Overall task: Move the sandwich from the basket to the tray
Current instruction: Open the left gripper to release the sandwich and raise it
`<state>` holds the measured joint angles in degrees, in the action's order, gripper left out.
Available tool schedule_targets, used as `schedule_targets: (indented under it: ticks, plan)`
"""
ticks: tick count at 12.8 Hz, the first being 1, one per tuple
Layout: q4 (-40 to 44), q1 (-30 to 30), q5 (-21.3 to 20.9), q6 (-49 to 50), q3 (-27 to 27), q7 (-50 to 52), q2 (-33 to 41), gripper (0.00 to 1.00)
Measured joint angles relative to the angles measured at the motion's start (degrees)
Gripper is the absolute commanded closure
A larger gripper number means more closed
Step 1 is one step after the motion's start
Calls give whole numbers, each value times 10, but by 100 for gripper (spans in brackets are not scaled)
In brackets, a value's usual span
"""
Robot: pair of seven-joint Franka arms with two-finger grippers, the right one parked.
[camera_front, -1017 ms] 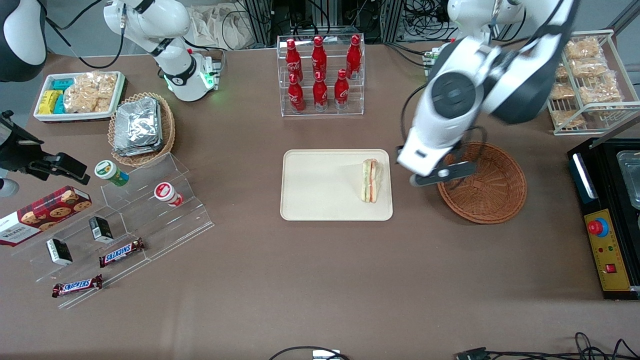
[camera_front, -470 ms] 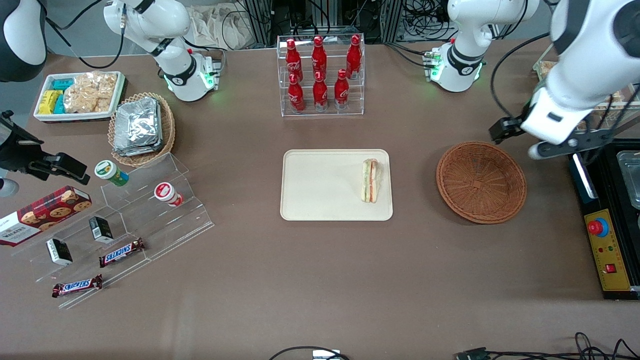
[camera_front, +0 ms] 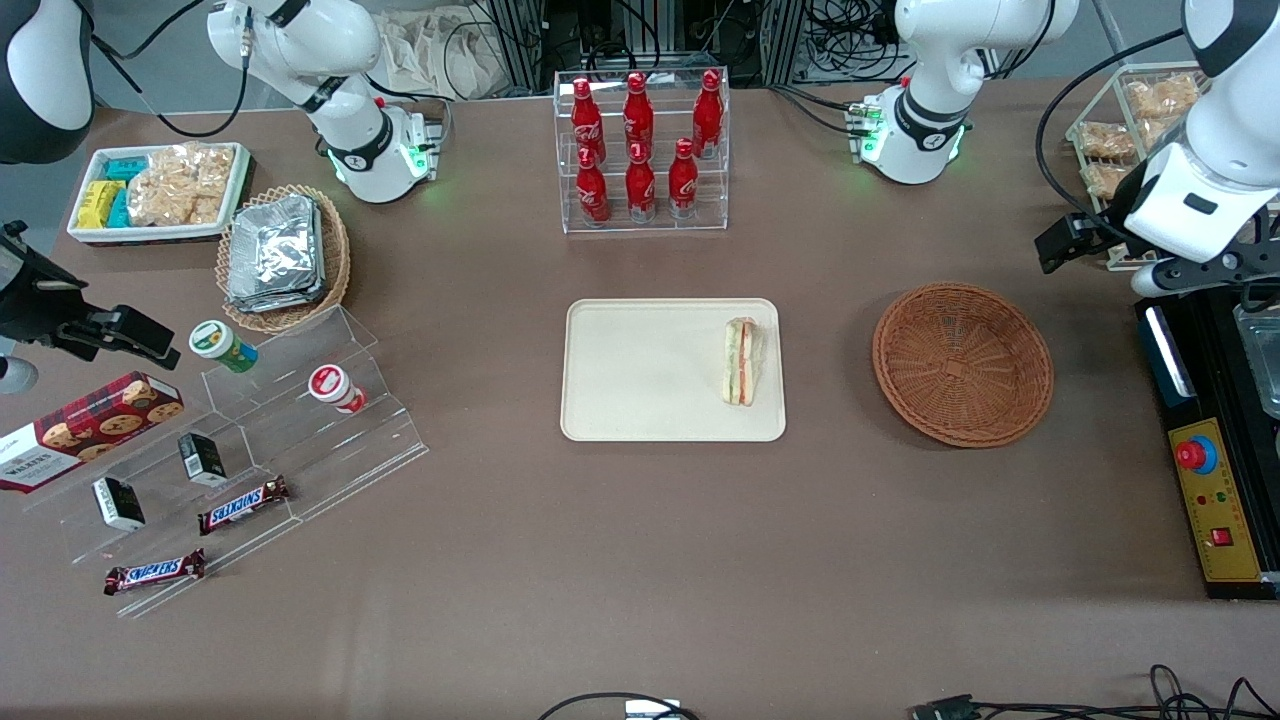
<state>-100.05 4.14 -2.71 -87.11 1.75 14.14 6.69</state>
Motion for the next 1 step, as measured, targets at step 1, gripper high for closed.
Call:
schedule_targets:
  ticks: [1]
  plan:
    - [1,0,8,1,-2,0,0,0]
